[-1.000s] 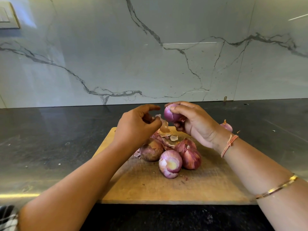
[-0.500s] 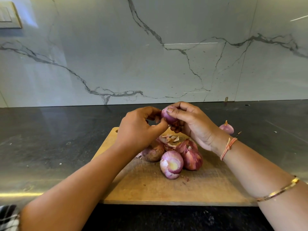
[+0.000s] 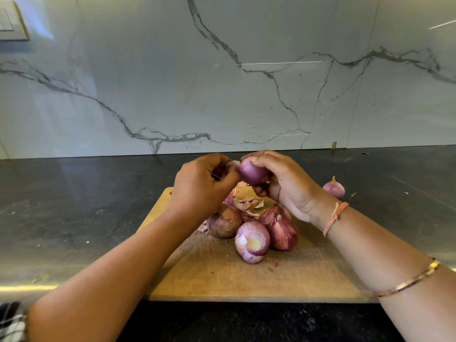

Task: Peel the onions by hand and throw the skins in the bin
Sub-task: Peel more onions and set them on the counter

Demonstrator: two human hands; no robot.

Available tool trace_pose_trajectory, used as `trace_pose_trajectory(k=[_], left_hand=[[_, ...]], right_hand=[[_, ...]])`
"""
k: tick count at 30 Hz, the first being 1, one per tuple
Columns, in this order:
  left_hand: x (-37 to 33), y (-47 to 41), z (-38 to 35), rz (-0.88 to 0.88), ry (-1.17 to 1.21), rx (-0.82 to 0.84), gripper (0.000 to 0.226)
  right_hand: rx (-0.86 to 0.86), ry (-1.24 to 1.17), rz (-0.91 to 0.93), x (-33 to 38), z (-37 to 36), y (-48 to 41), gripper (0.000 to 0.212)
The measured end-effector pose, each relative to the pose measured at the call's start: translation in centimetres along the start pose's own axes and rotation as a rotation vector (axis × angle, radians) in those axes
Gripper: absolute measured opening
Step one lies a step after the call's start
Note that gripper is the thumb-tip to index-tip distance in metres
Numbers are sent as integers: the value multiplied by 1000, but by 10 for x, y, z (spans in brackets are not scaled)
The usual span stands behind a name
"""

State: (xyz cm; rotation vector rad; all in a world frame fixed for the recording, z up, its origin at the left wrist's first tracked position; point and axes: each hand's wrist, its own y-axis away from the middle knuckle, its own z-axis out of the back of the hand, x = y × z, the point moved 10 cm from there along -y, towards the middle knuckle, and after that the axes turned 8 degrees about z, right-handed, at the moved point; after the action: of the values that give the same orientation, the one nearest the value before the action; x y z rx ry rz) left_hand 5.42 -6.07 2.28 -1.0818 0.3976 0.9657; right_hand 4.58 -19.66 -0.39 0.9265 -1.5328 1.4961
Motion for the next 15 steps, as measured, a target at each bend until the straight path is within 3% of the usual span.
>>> trace_pose_trajectory(k=[6, 15], left_hand=[[0, 0, -4, 3, 51, 38, 12], [8, -4, 1, 43, -98, -33, 16]], right_hand=[[-23, -69, -51, -4, 5, -1, 24], [-26, -122, -134, -8, 2, 2, 17]])
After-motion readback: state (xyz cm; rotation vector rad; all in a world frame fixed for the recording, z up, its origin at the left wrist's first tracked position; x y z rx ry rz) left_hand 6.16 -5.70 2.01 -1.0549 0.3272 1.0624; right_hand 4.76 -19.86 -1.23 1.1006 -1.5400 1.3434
